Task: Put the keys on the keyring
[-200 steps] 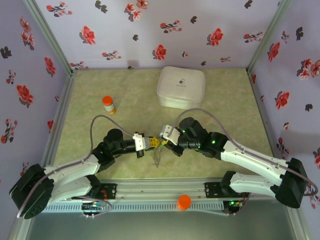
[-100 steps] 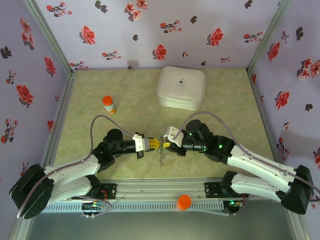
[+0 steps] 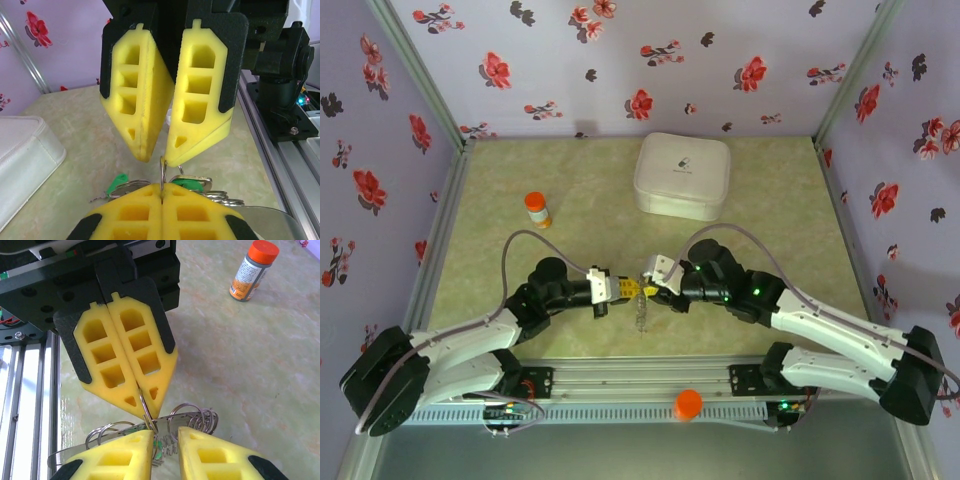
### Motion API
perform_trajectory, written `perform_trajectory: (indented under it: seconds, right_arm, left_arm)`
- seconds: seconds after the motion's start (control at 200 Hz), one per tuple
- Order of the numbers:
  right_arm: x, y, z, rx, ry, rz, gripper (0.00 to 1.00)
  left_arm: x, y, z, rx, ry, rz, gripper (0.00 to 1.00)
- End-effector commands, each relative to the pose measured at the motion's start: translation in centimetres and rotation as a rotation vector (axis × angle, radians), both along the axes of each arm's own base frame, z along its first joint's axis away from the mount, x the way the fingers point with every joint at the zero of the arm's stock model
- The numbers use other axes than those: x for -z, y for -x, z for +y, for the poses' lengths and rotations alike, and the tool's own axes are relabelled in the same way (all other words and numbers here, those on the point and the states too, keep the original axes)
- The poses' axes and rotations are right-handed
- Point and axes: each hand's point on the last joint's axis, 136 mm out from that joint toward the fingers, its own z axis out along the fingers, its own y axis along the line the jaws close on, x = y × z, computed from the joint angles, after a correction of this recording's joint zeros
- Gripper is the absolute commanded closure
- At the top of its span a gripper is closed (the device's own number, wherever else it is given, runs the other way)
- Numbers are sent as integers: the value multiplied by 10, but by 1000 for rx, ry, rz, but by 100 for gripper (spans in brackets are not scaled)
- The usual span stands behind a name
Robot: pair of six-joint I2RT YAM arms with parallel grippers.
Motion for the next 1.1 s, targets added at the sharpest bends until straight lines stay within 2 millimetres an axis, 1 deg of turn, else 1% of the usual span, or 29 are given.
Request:
perform_trajectory:
  seconds: [0.0, 0.14, 0.18, 0.255, 0.355, 0.49, 0.625, 0.855, 0.96, 1.05, 1.055, 1.08, 1.095]
  right_arm:
    - [-7, 6, 9, -58, -38, -24, 78]
    - [-3, -5, -4, 11, 12, -92, 78]
    - [-2, -7, -8, 22, 21, -107, 78]
    - [1, -3, -11, 6, 42, -102, 77]
    - [4, 10, -7, -61, 47, -52, 75]
    - [-4, 10, 3, -71, -6, -48, 74]
    - [-6, 7, 8, -72, -24, -57, 76]
    - [-6, 8, 15, -89, -29, -47, 86]
    - [-6, 7, 16, -88, -27, -51, 100]
    - [-7, 5, 15, -80, -16, -61, 100]
    - [-7, 5, 15, -79, -15, -63, 100]
    - [-7, 4, 14, -78, -8, -65, 100]
    - [-6, 4, 13, -74, -1, -66, 100]
  left_arm:
    - [-28, 5, -6, 48, 73, -62, 100]
    - [-27, 5, -6, 44, 69, -69, 100]
    - [-27, 4, -5, 42, 66, -68, 100]
    - [-26, 4, -5, 43, 63, -65, 100]
    - [-25, 5, -6, 46, 62, -63, 100]
    - [-26, 5, -6, 44, 63, -59, 100]
    - [-26, 6, -5, 47, 65, -57, 100]
    - [-28, 7, -6, 54, 72, -60, 100]
    - [-28, 7, -6, 54, 72, -56, 100]
    - [-26, 5, -5, 42, 64, -51, 100]
    - [-26, 5, -5, 41, 63, -51, 100]
    - [-25, 2, -5, 26, 56, -47, 89]
    - [-23, 1, -5, 18, 48, -43, 85]
